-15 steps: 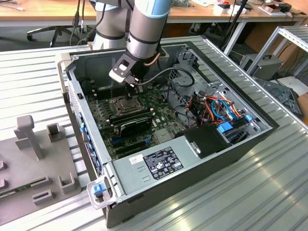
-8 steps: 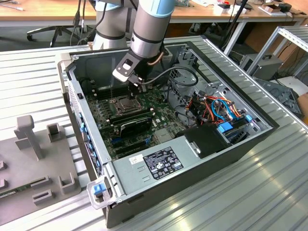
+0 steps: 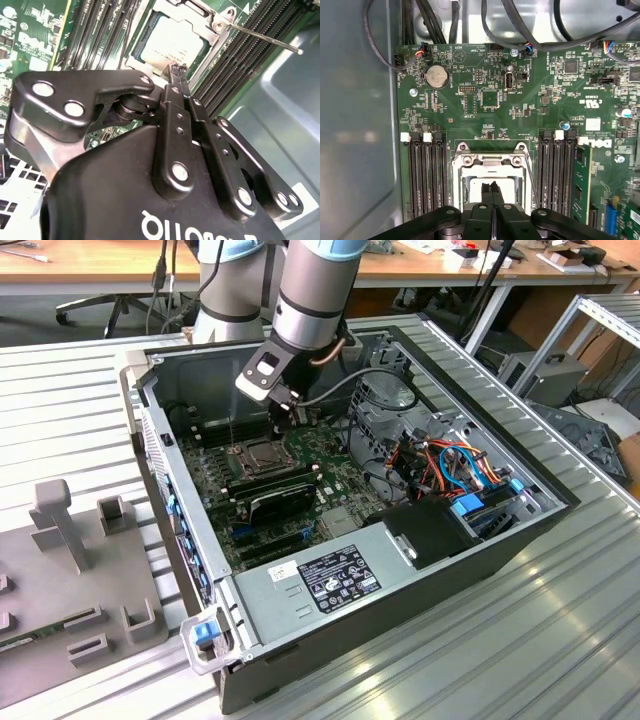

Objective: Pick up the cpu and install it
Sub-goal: 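Close the cpu cover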

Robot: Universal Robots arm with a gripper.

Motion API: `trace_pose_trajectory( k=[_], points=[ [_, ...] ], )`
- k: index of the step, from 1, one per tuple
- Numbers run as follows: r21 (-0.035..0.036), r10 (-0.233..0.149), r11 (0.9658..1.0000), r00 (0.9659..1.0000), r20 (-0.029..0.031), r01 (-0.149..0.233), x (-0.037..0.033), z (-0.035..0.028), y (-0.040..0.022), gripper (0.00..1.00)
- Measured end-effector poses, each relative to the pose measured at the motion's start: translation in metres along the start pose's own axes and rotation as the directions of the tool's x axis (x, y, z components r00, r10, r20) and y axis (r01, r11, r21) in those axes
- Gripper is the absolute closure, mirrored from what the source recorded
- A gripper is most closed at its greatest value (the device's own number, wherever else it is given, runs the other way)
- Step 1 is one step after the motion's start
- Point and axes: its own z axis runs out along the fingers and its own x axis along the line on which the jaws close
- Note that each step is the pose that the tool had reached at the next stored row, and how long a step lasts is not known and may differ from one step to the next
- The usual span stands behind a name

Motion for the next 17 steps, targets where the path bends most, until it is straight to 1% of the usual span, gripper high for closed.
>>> trace_pose_trajectory(
  k=[1, 3, 7, 10, 14, 17],
  points=[
    [0.0, 0.0, 1.0, 1.0, -0.0001, 0.0, 0.0, -0.0026, -0.0002, 0.89],
    [0.0, 0.0, 1.0, 1.0, -0.0003, 0.0, 0.0002, -0.0102, -0.0006, 0.89],
    [0.0, 0.0, 1.0, 1.0, -0.0004, 0.0, 0.0004, -0.0177, -0.001, 0.89],
    [0.0, 0.0, 1.0, 1.0, -0.0006, 0.0, 0.0006, -0.0249, -0.0015, 0.89],
    [0.0, 0.0, 1.0, 1.0, -0.0006, 0.0, 0.0008, -0.0311, -0.0018, 0.89],
    [-0.0002, 0.0, 1.0, 1.0, -0.0011, 0.0, 0.0009, -0.032, -0.0019, 0.89]
  ],
)
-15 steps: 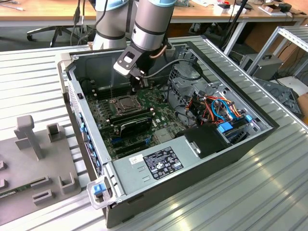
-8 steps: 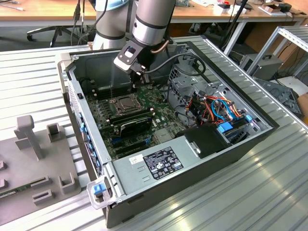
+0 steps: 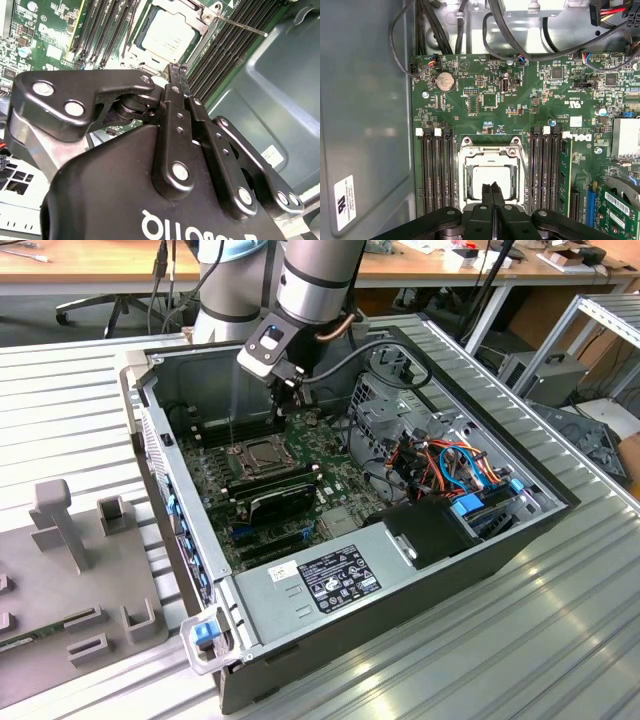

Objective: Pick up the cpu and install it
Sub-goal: 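Close the cpu cover, then install the first cpu locking lever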

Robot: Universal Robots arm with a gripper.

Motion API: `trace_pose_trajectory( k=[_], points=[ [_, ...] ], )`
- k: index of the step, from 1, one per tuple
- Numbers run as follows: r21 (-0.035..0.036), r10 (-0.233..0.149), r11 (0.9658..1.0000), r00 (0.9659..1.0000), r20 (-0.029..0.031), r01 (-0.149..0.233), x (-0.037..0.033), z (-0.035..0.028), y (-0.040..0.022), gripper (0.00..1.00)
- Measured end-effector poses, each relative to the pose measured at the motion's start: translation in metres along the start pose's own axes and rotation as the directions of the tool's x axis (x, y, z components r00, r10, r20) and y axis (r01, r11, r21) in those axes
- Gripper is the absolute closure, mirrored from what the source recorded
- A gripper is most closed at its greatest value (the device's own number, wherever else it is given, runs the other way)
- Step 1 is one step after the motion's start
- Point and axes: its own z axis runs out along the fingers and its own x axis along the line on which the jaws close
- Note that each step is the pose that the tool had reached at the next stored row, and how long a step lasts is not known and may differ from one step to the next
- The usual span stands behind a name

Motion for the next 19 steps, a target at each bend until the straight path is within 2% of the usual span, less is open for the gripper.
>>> trace_pose_trajectory(
  k=[13, 19],
  points=[
    [0.0003, 0.0, 1.0, 1.0, 0.0004, 0.0, 0.0, -0.0006, -0.0001, 0.89],
    [-0.0008, 0.0, 1.0, 1.0, 0.0004, 0.0, -0.0002, 0.0002, -0.013, 0.89]
  ],
)
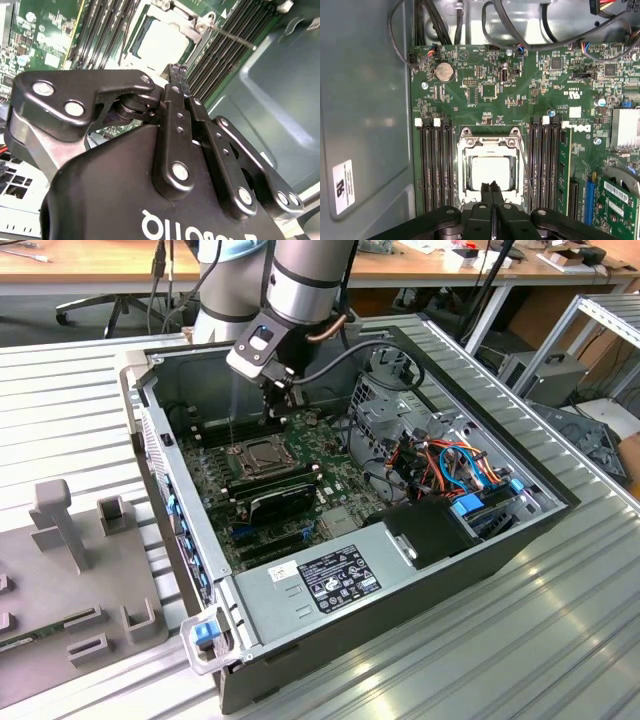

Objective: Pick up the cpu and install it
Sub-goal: 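Install the first cpu locking lever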

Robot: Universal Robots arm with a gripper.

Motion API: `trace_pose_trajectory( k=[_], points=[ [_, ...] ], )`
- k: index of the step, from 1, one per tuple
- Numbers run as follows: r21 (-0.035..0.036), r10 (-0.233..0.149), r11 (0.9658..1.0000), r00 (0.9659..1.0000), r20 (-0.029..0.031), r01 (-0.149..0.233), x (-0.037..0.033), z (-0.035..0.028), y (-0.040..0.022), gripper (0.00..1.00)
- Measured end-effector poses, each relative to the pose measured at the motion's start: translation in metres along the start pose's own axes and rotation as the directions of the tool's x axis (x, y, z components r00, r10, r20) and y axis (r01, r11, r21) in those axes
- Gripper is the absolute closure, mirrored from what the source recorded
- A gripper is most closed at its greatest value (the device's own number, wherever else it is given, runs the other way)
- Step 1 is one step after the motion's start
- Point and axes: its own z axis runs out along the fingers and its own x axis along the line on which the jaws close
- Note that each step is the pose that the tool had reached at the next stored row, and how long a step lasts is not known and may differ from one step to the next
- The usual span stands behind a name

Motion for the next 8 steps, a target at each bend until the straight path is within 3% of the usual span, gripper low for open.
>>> trace_pose_trajectory(
  k=[2, 5, 8],
  points=[
    [-0.0001, 0.0, 1.0, 1.0, 0.0, 0.0, -0.0001, 0.0002, -0.0032, 0.89],
    [-0.0011, 0.0, 1.0, 1.0, 0.0, 0.0, -0.0002, 0.001, -0.0156, 0.89],
    [-0.0015, 0.0, 1.0, 1.0, -0.0001, 0.0, -0.0003, 0.0014, -0.0218, 0.89]
  ],
)
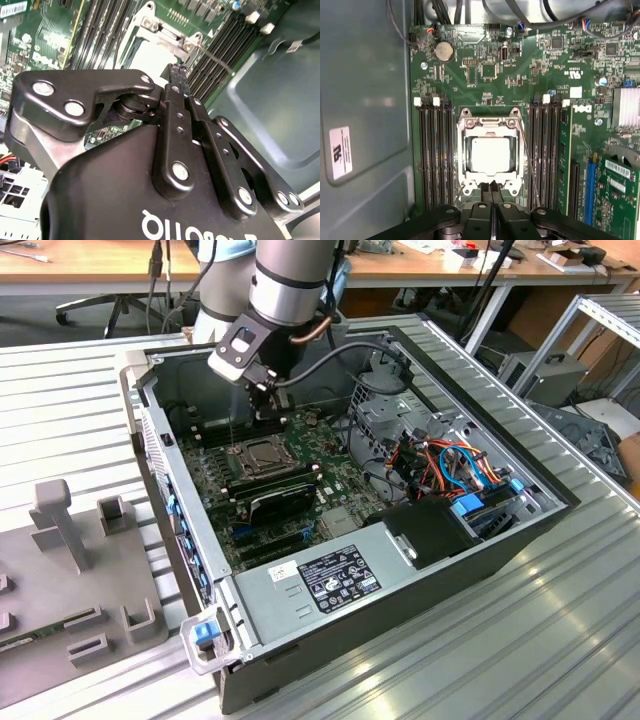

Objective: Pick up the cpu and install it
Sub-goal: 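Install the first cpu locking lever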

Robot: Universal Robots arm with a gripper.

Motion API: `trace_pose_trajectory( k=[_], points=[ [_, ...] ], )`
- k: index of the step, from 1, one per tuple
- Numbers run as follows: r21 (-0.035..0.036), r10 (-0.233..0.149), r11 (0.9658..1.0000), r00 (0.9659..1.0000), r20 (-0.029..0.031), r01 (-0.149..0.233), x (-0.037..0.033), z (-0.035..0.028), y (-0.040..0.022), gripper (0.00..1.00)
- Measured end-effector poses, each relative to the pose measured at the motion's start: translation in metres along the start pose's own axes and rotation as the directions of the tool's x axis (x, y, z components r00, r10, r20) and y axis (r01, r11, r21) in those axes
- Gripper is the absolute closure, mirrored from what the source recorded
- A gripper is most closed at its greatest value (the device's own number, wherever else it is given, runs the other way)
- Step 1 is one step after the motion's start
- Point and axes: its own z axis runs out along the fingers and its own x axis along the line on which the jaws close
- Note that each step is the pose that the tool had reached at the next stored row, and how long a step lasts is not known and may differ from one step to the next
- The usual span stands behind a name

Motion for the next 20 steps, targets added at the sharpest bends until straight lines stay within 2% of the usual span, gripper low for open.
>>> trace_pose_trajectory(
  k=[2, 9, 10, 11, 12, 13, 20],
  points=[
    [-0.0001, 0.0, 1.0, 1.0, 0.0, 0.0, 0.0, 0.0002, -0.0041, 0.89],
    [-0.0007, 0.0, 1.0, 1.0, 0.0003, 0.0, -0.0001, 0.0002, -0.0046, 0.89],
    [-0.014, 0.0, 0.9999, 1.0, 0.0002, 0.0, -0.0001, 0.0004, -0.0047, 0.89],
    [-0.0315, -0.001, 0.9995, 1.0, -0.0003, 0.001, -0.0001, 0.0006, -0.0046, 0.89],
    [-0.0455, -0.001, 0.999, 1.0, -0.0003, 0.001, -0.0001, 0.0008, -0.0046, 0.89],
    [-0.0476, -0.002, 0.9989, 1.0, -0.0005, 0.002, -0.0001, 0.0008, -0.0045, 0.89],
    [-0.0488, -0.002, 0.9988, 1.0, -0.0003, 0.002, -0.0001, 0.0008, -0.0045, 0.89]
  ],
)
